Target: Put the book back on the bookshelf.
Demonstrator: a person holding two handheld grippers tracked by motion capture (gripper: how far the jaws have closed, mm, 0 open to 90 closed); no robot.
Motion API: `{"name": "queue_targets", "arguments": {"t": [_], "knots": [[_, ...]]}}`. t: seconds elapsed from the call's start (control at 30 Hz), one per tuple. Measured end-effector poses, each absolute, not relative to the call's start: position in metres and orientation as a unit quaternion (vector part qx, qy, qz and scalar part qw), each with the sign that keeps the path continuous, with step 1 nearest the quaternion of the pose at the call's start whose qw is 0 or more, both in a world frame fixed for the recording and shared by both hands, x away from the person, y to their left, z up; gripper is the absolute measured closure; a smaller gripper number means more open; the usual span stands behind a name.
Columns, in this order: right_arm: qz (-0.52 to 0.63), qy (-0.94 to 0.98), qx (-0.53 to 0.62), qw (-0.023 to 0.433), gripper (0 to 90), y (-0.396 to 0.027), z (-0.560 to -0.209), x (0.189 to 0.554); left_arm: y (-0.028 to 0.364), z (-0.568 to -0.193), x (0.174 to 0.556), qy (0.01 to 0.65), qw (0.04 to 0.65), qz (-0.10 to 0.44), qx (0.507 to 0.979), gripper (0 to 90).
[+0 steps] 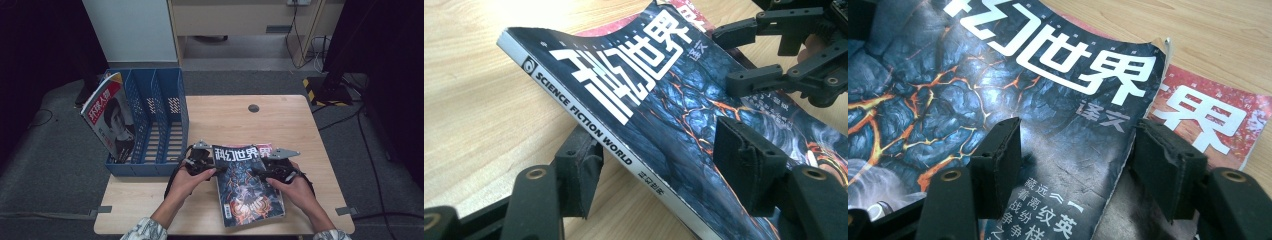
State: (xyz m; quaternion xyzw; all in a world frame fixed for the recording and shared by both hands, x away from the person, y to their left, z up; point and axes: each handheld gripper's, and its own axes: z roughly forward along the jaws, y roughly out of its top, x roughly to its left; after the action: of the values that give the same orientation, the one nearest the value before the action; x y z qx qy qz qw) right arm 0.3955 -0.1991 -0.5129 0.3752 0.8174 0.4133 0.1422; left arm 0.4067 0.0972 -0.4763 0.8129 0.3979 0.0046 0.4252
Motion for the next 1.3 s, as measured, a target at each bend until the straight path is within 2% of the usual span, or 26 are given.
{"name": "queue_targets", "arguments": {"t": [0.43,1.3], "knots": [[0.413,0.817,0.376,0.143,36.6,-0.200,-0.513,0.395,0.098,-0.460,0.430,0.415,0.417,0.008,0.809,37.3],[0.422,0.810,0.384,0.135,35.7,-0.201,-0.516,0.395,0.095,-0.473,0.443,0.435,0.417,-0.030,0.798,37.3]]}}
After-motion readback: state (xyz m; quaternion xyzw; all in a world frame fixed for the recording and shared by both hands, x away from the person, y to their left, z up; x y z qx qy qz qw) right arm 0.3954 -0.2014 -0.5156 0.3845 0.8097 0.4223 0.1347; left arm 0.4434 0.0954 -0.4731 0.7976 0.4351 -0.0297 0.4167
